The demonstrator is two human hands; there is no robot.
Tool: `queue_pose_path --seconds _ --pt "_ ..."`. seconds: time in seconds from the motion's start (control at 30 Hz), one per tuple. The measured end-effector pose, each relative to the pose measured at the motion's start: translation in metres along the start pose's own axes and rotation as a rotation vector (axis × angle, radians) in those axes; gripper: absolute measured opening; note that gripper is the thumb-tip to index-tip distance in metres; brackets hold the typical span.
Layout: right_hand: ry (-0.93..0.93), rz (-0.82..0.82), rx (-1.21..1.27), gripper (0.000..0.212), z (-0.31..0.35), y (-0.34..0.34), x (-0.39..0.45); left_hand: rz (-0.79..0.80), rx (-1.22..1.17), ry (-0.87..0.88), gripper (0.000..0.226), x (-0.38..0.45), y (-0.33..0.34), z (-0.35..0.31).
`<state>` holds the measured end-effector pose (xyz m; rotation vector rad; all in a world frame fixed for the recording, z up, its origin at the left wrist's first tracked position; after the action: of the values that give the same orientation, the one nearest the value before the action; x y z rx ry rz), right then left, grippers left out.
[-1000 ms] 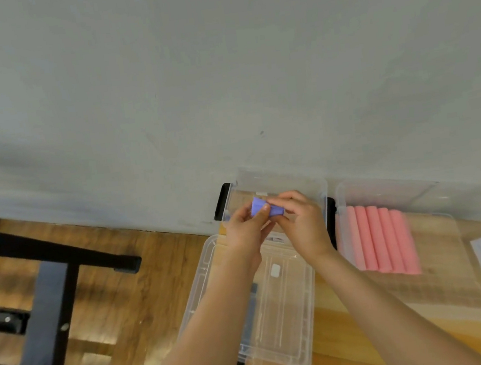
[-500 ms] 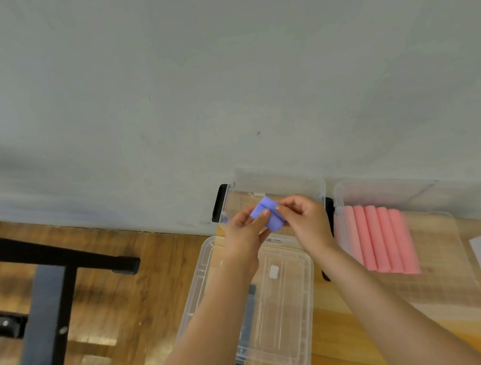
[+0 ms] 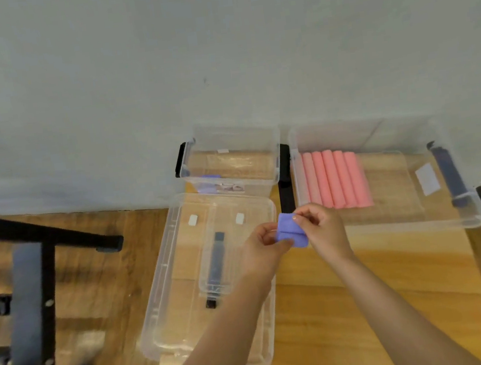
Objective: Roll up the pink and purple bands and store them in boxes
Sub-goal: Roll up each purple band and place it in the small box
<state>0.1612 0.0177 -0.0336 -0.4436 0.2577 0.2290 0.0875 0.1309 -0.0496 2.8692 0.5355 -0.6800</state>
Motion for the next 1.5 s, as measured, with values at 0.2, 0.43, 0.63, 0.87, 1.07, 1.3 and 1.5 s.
queue_pose_path --seconds 0.2,0.43,0.63,0.87,1.07,1.3,1.5 --pt "0.012 0.009 -0.047 0.021 -0.08 -0.037 -0.042 0.008 0.198 0.062 0.034 -0.045 0.047 0.064" --pt "0.059 0.135 -0.202 0.014 -0.19 -0.055 -0.061 0.118 0.58 0.359 0.057 -0.076 0.103 0.15" --pt "-0.216 -0.014 -0.299 0.005 -0.217 -0.059 -0.053 0.042 0.826 0.663 0.027 -0.065 0.113 0.185" --pt "-0.424 -0.211 -0.34 0.017 -0.227 -0.061 -0.054 -0.094 1.186 1.02 0.02 -0.058 0.113 0.193" --pt "-0.474 -0.196 -0.373 0.016 -0.246 -0.064 -0.107 -0.102 1.175 1.077 0.019 -0.076 0.113 0.205" --pt "-0.426 -0.203 -0.33 0.018 -0.258 -0.056 -0.168 0.014 0.914 1.065 0.021 -0.129 0.101 0.231" --pt "-0.467 -0.138 -0.316 0.024 -0.26 -0.058 -0.178 -0.08 0.897 1.031 0.029 -0.146 0.087 0.24"
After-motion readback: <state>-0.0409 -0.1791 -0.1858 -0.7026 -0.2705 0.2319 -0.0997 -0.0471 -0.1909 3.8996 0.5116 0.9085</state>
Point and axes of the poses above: each hand's wrist, its own x-axis towards the middle knuckle, its own y-axis out of the palm, z = x × y, the point moved 4 cm from there along x, towards the middle knuckle, and after that the axes turned 9 degrees about y, right-handed, at the moved point
